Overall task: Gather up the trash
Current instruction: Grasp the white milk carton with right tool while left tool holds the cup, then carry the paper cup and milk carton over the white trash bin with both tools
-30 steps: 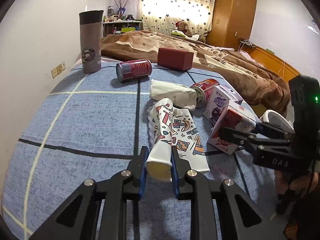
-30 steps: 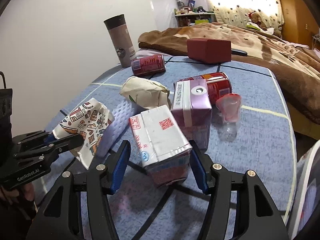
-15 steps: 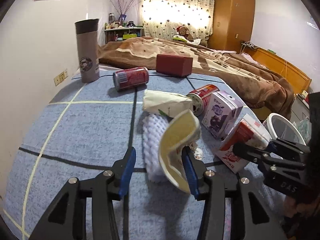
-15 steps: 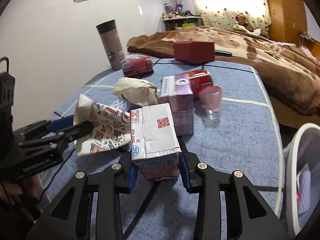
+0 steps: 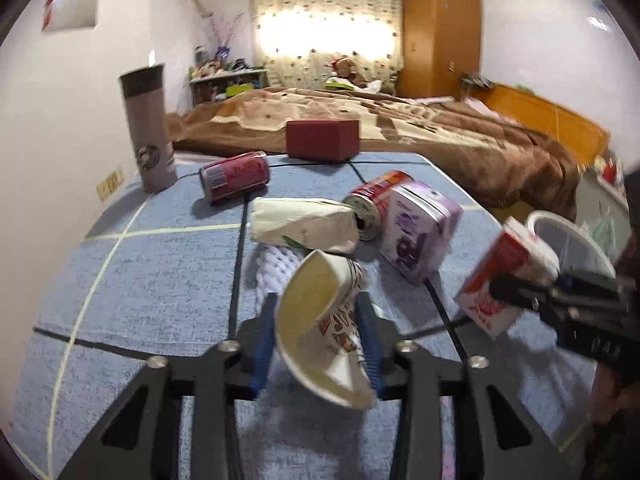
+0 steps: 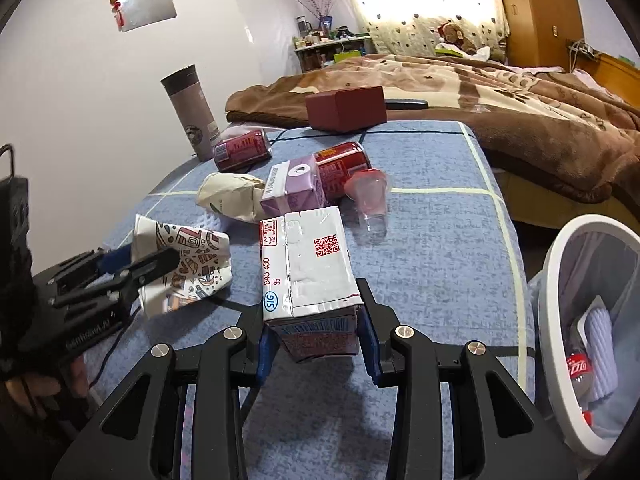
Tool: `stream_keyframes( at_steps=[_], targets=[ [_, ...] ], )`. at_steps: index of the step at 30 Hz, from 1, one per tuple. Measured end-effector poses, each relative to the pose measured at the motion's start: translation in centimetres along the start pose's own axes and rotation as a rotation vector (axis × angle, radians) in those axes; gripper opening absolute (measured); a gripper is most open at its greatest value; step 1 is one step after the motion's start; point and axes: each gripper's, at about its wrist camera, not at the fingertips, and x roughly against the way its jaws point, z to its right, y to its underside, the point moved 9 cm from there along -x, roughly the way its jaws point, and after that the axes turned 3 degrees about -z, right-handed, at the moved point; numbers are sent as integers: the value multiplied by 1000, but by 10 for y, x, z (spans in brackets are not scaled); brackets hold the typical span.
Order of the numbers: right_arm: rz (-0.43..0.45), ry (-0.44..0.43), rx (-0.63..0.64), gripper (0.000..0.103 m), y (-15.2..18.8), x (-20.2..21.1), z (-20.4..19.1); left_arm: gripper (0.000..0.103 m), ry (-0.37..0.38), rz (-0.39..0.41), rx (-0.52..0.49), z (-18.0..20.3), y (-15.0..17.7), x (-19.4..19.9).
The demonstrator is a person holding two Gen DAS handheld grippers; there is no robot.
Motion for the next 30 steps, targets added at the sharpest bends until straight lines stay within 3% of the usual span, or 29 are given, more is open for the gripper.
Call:
stream_keyframes(
  at_steps=[4,8,12,17,30],
  targets=[
    [-2,-2,-16,37,0,-2,4,23,20,-25,-45,16,9,-1],
    [-3,2,-19,37,2,-2,7,23,40,-37,-50,22,10,-4],
    [-7,-2,-18,37,3,-1,7,23,36,-109,-46,25,15,-19],
    [0,-1,-15,37,4,2,8,23,67,-145,-23,28,19,-24],
    [45,10,-24,37,3,21,17,21,64,-88,-37,49,9,0]
  ],
)
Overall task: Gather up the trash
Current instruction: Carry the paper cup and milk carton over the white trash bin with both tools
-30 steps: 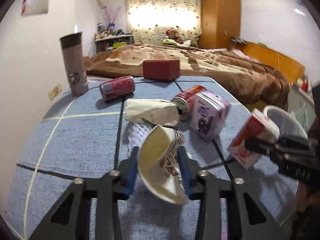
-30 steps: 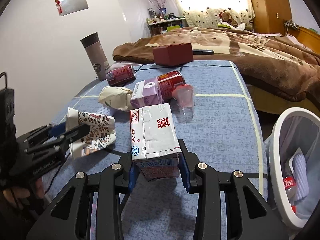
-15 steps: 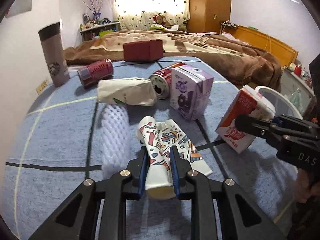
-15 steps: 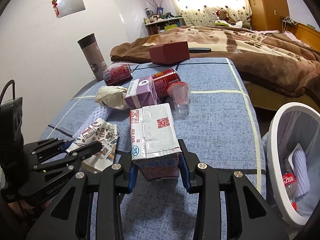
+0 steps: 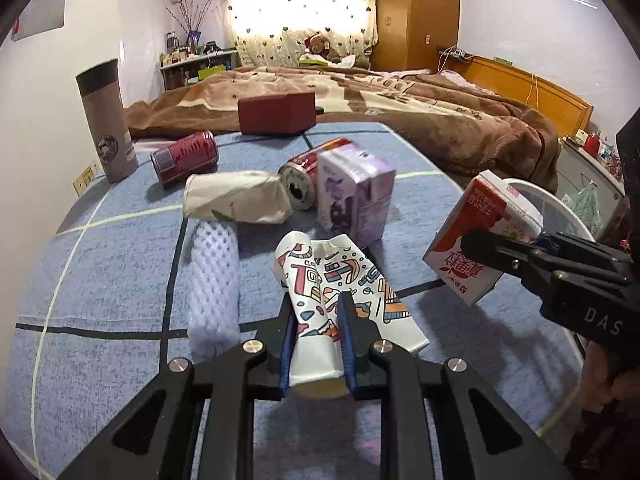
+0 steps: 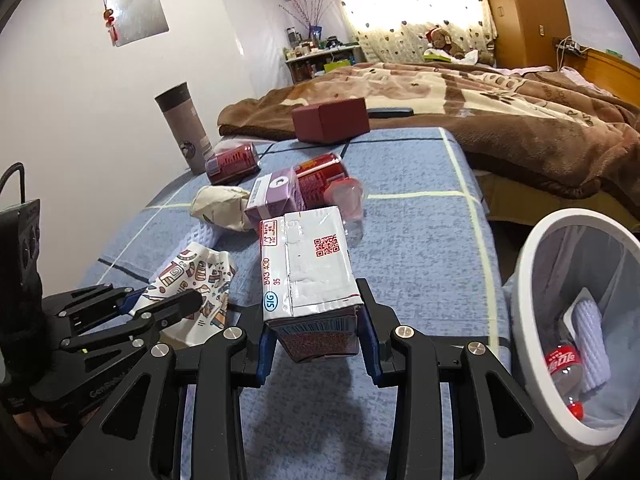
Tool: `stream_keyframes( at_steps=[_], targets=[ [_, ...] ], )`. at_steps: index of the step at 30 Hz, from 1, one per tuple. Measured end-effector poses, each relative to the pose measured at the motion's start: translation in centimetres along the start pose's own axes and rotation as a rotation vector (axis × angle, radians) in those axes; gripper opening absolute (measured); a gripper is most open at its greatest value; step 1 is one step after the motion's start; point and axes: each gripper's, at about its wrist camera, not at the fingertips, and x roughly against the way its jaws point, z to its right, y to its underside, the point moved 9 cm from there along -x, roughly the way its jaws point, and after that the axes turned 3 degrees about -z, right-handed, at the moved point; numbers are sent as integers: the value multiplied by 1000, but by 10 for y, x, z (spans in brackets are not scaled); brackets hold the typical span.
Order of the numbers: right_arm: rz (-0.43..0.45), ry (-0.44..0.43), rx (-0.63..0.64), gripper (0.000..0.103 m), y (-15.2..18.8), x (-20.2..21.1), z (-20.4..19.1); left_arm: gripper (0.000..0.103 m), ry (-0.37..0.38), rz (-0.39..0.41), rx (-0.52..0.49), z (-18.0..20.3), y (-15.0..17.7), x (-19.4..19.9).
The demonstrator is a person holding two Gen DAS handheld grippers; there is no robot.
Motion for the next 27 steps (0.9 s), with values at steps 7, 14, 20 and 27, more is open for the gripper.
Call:
stream_keyframes(
  at_steps=[7,14,20,27],
  targets=[
    [39,11,-33,37,-3,19,15,21,21,38,-11,19,-10,16],
    [72,42,-68,37,-4,38,39,21,48,70,-46,49,-23,23],
    [100,94,-109,37,-6,55,68,21,88,84,-86,84,-34,22],
    [119,154,-149,37,-5,71,102,21,148,99,-112,124,-50,19]
  ],
)
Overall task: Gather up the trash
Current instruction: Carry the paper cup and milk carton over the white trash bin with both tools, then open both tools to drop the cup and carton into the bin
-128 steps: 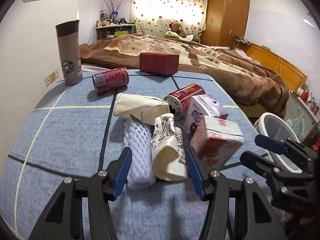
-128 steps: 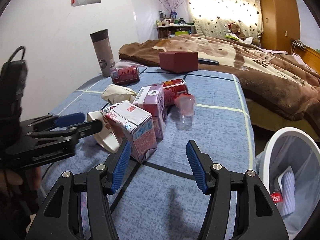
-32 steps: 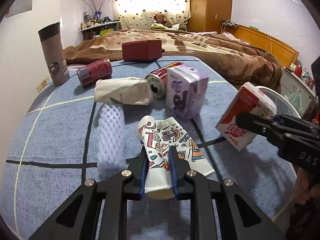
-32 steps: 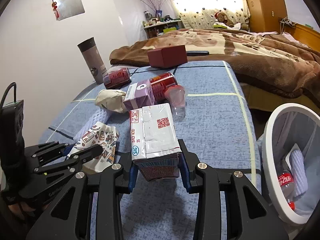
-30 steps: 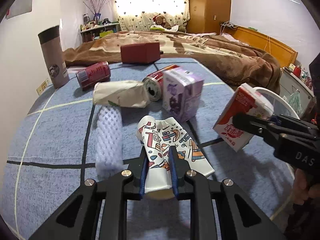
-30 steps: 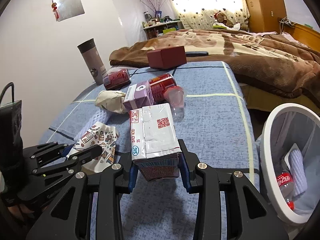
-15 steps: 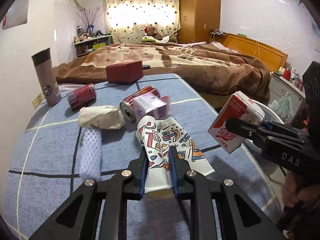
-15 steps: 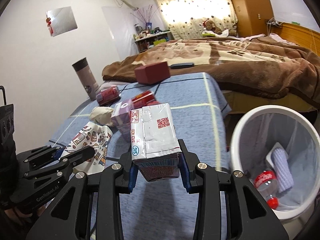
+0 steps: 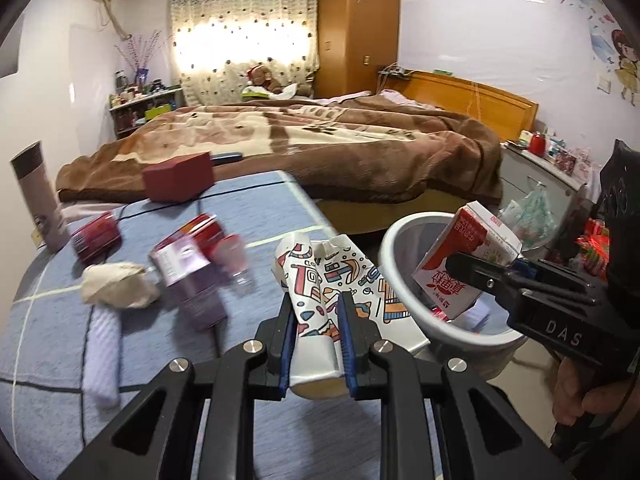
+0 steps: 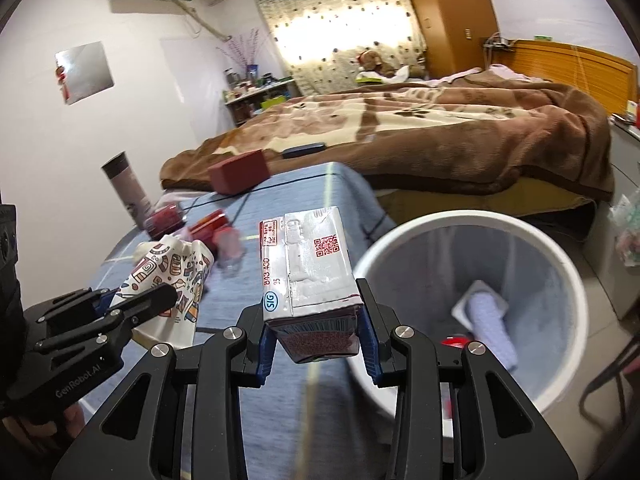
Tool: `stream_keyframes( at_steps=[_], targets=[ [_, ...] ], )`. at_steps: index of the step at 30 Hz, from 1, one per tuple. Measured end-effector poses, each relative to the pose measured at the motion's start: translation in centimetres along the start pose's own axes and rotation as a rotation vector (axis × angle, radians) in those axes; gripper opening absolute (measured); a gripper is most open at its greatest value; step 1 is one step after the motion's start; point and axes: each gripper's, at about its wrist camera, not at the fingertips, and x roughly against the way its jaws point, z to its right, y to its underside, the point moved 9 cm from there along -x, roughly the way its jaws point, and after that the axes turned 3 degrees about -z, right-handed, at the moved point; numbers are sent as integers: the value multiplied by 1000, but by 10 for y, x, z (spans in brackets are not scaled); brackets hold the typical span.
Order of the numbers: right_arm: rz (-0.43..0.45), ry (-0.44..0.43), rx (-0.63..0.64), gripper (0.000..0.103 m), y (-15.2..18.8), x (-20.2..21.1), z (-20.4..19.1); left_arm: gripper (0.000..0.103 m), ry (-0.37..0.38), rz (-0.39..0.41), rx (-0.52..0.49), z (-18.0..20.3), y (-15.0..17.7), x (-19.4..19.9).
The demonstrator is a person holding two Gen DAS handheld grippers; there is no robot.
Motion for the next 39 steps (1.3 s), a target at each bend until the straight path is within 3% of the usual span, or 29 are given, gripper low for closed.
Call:
stream_keyframes(
  at_steps=[12,22,35,38,39],
  targets=[
    [21,112,-55,37,-4,12,54,21,80,-11,-80,65,-21,-25],
    [-46,210,-90,37,5,-1,101,21,150,-87,-115,112,-19,-63],
    [-101,269,-102,38,14,-4,130,22,148,-130,-126,127,-17,-85],
    [-99,272,-103,56,14,-3,131,24,152,-132,-126,127,-17,-85],
    [-97,272,-103,60,13,-3,131,32,152,-133,-123,127,-17,-84]
  ],
)
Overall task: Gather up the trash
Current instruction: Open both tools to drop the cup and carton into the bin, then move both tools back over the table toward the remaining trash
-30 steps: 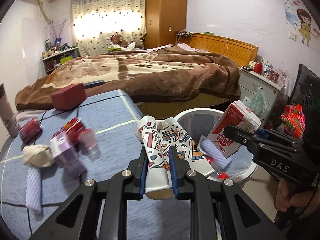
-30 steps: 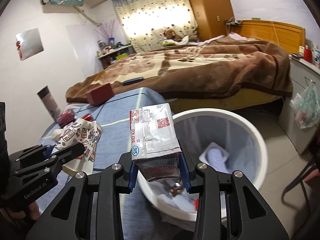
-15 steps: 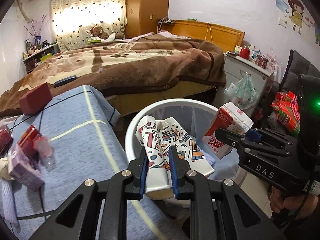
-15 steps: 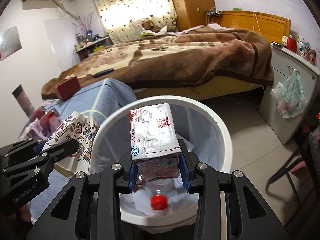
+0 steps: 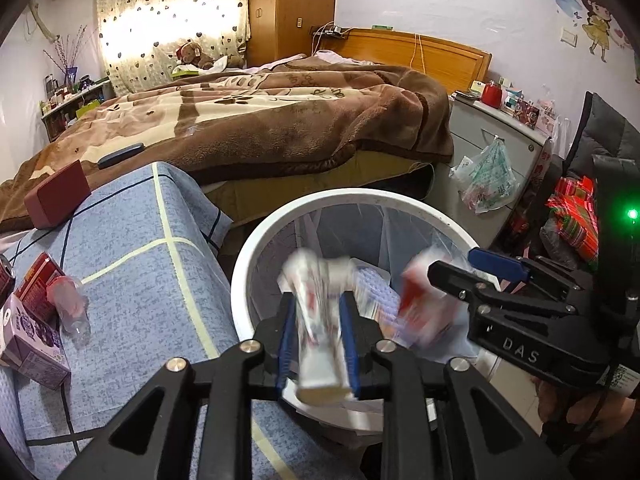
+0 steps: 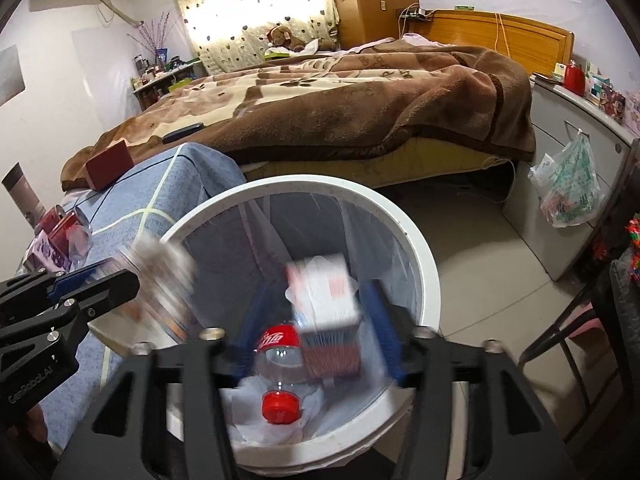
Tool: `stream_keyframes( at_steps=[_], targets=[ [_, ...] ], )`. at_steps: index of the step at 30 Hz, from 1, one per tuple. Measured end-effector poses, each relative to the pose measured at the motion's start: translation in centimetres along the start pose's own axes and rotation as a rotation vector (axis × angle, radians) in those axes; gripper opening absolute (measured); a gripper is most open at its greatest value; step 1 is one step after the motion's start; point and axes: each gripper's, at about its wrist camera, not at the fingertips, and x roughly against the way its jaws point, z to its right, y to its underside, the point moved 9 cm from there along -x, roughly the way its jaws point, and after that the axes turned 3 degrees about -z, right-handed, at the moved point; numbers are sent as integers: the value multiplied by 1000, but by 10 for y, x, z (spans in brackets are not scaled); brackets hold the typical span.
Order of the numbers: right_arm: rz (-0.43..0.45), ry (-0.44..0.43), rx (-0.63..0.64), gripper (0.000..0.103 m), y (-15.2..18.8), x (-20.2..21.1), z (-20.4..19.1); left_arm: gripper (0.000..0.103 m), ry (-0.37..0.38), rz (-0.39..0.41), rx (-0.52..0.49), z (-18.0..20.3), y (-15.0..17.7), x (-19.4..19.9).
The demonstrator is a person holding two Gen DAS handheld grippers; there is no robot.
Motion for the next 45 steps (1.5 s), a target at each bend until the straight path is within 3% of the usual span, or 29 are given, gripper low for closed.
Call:
stream_keyframes(
  at_steps=[1,3,25,39,45],
  targets=[
    [2,1,-1,60,0,1,0,45,-2,1,2,-1,-1,0],
    [3,4,-1,60,0,2,1,50,1,16,11,-2,-2,4],
    [73,-31,23,60,-4,27,-29,53,-46,85,101,-42,12,50],
    [96,-110,88,60,-2,33,-84,53,-121,137,171,-90,31,91],
    [97,-153,135,60,1,32,-115,54,-188,158,219,-124,46,111]
  ],
)
